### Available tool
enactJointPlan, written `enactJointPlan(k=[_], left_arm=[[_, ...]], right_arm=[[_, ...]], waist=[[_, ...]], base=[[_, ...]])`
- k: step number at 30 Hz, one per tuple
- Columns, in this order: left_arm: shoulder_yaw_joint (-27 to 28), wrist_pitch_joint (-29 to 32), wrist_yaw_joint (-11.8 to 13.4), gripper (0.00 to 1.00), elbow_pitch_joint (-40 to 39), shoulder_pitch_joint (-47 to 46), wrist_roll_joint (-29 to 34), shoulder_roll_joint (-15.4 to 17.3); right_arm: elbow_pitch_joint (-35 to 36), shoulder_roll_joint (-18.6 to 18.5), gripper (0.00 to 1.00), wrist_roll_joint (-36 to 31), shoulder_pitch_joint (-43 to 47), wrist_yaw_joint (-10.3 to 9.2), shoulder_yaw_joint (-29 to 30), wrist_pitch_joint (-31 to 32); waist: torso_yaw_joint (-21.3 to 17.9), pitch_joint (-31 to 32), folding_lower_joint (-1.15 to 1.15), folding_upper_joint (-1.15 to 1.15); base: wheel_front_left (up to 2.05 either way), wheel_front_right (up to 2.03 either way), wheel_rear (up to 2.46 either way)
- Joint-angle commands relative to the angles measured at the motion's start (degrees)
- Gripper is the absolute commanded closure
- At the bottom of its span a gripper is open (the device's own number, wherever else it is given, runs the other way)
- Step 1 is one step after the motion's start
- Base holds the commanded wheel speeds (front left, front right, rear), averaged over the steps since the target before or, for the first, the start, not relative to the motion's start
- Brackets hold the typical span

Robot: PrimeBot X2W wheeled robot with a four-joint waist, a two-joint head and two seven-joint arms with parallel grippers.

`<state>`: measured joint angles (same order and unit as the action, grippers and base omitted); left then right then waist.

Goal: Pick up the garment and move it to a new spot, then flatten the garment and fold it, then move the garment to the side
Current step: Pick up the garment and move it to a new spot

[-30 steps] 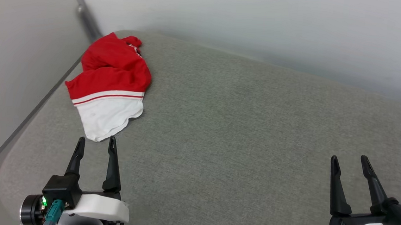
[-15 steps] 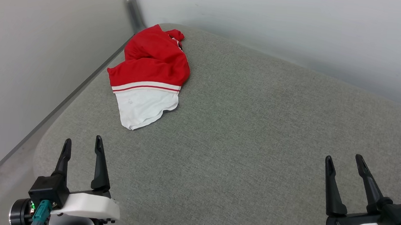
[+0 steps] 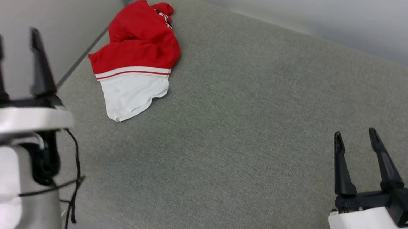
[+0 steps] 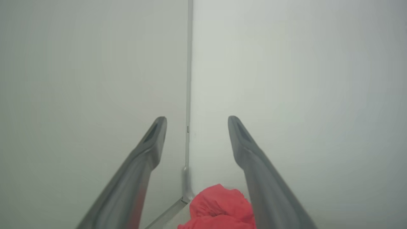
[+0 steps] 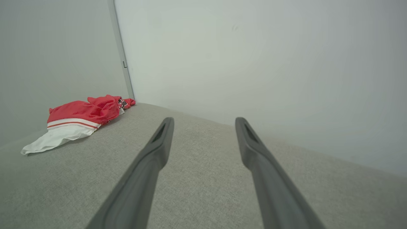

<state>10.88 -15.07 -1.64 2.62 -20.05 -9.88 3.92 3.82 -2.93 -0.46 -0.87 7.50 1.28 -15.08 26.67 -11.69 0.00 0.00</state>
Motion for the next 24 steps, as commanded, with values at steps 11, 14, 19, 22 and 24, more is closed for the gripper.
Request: enactJointPlan(k=[11,14,19,22,24], left_arm=[[7.73,-0.16,-5.56,0.0,4.62,-24.08,-2.09,8.52],[6.2,-0.14,-5.71,0.0,7.56,-26.22,-2.88,10.15],[-3.15,0.51,-5.69,0.0,16.14,-31.05,-5.79,18.66],[-11.63,6.66,-5.71,0.0,22.47,-34.04,-10.25,24.58],[-15.98,10.91,-5.71,0.0,24.73,-35.27,-13.5,27.39]], right_arm=[[8.17,-0.28,0.0,-6.05,-9.38,-0.02,0.82,-0.14],[8.99,-0.47,0.0,-6.31,-10.06,-0.02,0.74,-0.14],[10.8,-0.9,0.0,-6.86,-11.32,-0.02,0.73,-0.13],[12.16,-1.06,0.0,-6.92,-12.27,-0.02,0.75,-0.14],[12.79,-1.05,0.0,-6.9,-12.52,-0.02,0.71,-0.14]], waist=[[-7.57,-18.74,0.0,0.0],[-8.23,-20.09,0.0,0.0],[-10.01,-22.49,0.0,0.0],[-11.34,-24.27,0.0,0.0],[-11.78,-25.05,0.0,0.0]], base=[[0.0,0.0,0.0],[0.0,0.0,0.0],[0.0,0.0,0.0],[0.0,0.0,0.0],[0.0,0.0,0.0]])
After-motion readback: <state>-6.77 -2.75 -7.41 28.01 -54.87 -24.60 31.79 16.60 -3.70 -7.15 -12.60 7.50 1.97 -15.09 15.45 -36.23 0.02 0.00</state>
